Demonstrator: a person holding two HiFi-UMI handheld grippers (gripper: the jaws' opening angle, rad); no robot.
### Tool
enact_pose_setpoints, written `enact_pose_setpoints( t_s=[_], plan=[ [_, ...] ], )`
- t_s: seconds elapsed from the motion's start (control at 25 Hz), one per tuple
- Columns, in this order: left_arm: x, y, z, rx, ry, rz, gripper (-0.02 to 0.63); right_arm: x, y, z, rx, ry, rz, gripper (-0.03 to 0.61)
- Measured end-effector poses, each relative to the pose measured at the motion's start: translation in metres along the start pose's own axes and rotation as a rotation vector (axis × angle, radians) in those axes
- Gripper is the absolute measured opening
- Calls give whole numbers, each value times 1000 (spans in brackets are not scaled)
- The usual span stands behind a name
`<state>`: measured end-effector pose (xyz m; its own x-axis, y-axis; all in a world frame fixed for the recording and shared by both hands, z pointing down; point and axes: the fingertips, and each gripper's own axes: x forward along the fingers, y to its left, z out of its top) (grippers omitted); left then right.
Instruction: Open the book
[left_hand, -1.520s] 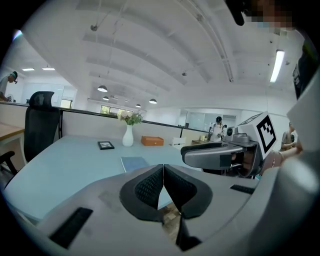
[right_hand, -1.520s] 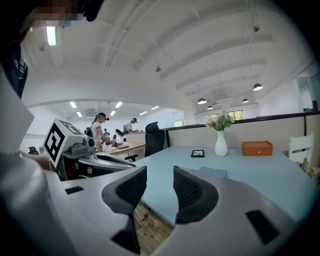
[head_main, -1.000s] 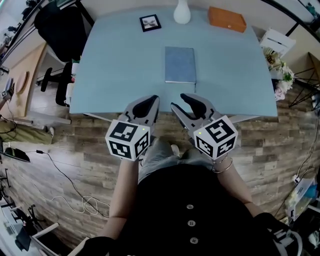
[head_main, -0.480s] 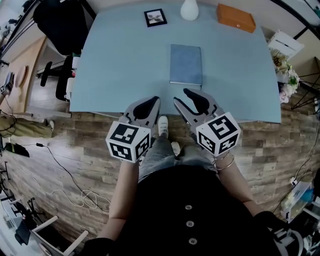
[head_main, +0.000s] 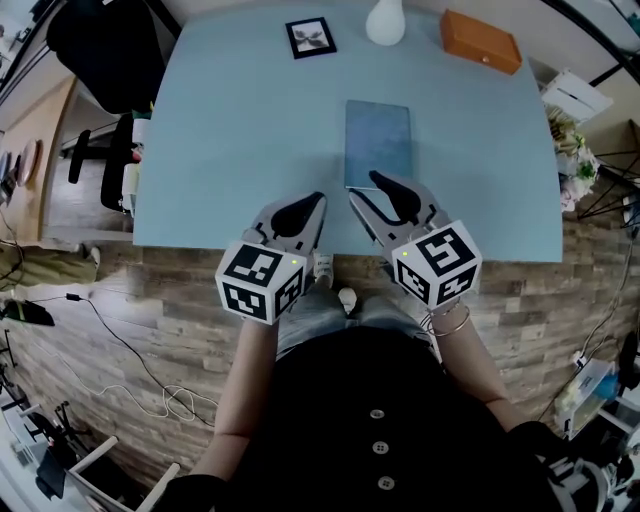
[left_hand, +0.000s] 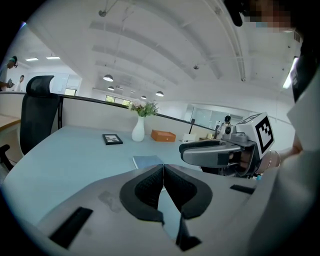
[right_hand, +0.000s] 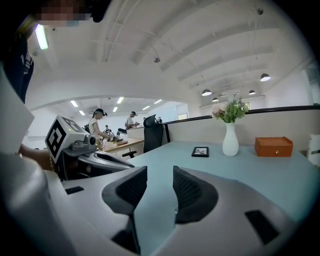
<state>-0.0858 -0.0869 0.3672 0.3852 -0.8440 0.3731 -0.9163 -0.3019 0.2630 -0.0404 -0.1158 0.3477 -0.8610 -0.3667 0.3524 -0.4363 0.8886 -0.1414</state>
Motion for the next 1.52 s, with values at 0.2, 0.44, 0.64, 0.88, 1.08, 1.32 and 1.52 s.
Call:
enact_pose_setpoints(
  t_s=[0.2, 0.44, 0.64, 0.88, 1.08, 1.32, 1.52],
  plan=[
    [18, 26, 13, -9, -3, -24, 12, 28, -15, 11, 7, 2, -21, 146],
    [35, 61, 37, -16, -23, -42, 12, 55, -33, 26, -2, 14, -48, 146],
    [44, 81, 48, -6, -30, -65, 12, 73, -45, 36, -8, 20, -79, 144],
    [50, 99, 55, 3, -27, -103, 12, 94, -48, 44, -7, 18, -97, 143],
    [53, 108, 62, 23, -34, -136, 12, 100, -49, 46, -2, 21, -127, 143],
    [56, 105, 56, 13, -26, -172, 12, 95, -49, 37, 31, 28, -151, 141],
    [59, 97, 47, -7, -13, -197, 12, 93, -46, 29, 10, 66, -136, 141]
  ],
)
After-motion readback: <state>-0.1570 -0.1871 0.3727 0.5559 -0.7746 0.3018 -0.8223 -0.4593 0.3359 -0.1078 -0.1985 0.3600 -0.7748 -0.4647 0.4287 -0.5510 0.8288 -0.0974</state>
